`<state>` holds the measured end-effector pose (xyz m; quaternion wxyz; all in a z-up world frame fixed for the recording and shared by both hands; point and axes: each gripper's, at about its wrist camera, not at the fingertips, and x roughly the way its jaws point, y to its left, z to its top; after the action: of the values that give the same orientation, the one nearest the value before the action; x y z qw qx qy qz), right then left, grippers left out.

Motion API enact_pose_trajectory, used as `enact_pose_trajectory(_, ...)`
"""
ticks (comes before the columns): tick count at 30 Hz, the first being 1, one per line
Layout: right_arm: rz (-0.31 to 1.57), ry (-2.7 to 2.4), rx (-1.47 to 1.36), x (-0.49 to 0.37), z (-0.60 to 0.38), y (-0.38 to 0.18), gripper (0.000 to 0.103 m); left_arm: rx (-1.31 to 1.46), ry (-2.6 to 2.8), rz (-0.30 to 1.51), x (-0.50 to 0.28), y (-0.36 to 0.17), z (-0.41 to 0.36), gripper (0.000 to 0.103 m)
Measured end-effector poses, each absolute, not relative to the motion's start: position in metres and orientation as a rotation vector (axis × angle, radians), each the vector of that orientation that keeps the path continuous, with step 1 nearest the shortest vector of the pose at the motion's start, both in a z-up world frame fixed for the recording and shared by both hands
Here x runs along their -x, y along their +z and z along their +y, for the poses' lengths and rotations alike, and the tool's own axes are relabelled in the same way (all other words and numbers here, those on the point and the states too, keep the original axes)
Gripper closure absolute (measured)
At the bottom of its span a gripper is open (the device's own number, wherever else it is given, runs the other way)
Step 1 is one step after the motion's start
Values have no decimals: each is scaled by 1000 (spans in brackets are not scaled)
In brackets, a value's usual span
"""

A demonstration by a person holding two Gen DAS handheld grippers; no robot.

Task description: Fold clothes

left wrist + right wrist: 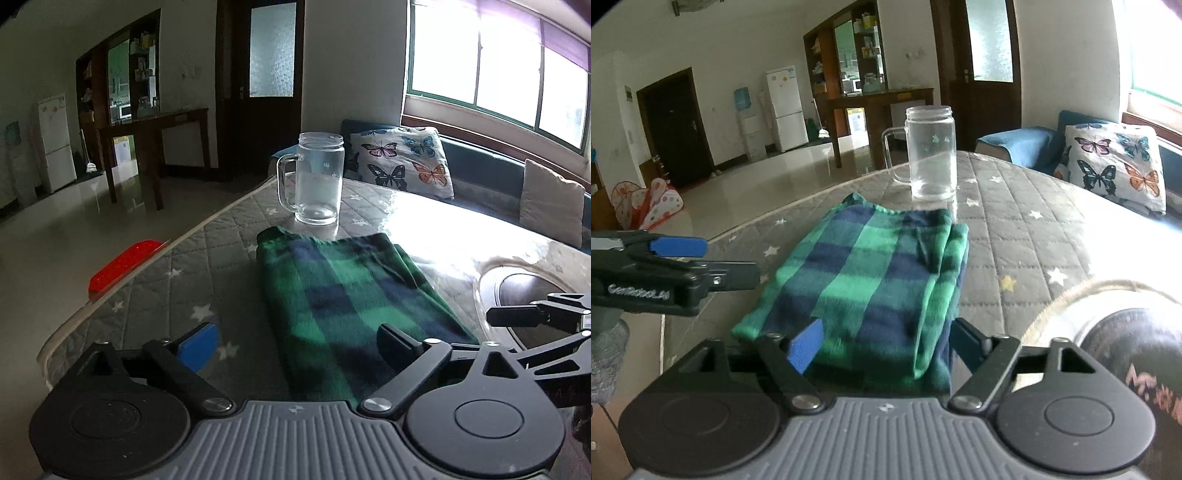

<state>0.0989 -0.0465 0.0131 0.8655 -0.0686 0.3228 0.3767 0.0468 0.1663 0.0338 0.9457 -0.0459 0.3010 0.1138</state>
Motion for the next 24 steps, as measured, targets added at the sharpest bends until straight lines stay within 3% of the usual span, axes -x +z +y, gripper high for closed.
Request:
enact_pose_trajectory(14, 656, 704, 117, -68, -68, 8, 0, 96, 233, 629, -8, 22, 144, 0)
enact_pose_trajectory(24, 646, 655, 119, -53, -75, 2, 0, 82, 235, 650, 5, 14, 130, 0)
